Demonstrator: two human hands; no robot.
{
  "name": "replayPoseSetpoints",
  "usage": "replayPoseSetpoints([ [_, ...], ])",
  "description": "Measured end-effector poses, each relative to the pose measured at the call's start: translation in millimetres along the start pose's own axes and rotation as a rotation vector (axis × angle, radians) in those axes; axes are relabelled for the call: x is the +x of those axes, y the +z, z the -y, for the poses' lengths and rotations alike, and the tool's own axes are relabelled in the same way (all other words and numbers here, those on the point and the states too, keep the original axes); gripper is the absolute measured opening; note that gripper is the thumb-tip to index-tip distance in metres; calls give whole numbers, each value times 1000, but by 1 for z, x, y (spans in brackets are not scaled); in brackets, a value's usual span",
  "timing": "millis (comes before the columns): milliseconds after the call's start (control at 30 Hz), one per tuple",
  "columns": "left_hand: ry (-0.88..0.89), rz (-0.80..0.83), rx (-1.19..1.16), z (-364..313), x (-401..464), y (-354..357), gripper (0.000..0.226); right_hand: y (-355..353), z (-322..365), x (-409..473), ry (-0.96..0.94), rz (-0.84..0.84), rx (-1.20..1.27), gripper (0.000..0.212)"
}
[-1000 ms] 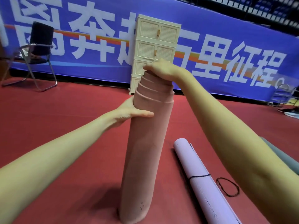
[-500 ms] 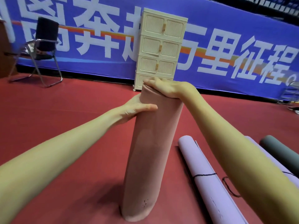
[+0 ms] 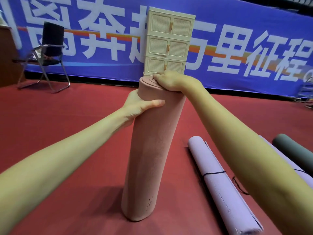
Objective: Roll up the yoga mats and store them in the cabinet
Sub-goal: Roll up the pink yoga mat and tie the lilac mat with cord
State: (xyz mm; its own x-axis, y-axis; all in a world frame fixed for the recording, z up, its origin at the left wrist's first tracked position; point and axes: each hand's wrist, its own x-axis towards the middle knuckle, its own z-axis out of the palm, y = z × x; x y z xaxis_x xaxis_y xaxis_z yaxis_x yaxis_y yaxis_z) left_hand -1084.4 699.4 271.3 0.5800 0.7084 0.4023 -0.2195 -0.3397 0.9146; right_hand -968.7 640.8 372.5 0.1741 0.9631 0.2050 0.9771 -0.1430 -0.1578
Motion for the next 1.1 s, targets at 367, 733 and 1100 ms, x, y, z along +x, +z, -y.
replayPoseSetpoints([
  [367,-268,115,-125,19,8,-34,65,32,-24,3,-53,92,288,65],
  [733,-308,-192,-241,32,-1,-18,6,40,4,-44,100,-584,364,35],
  [1100,-147,-132,-79,23,-23,-8,18,73,-36,-93,-432,-672,212,65],
])
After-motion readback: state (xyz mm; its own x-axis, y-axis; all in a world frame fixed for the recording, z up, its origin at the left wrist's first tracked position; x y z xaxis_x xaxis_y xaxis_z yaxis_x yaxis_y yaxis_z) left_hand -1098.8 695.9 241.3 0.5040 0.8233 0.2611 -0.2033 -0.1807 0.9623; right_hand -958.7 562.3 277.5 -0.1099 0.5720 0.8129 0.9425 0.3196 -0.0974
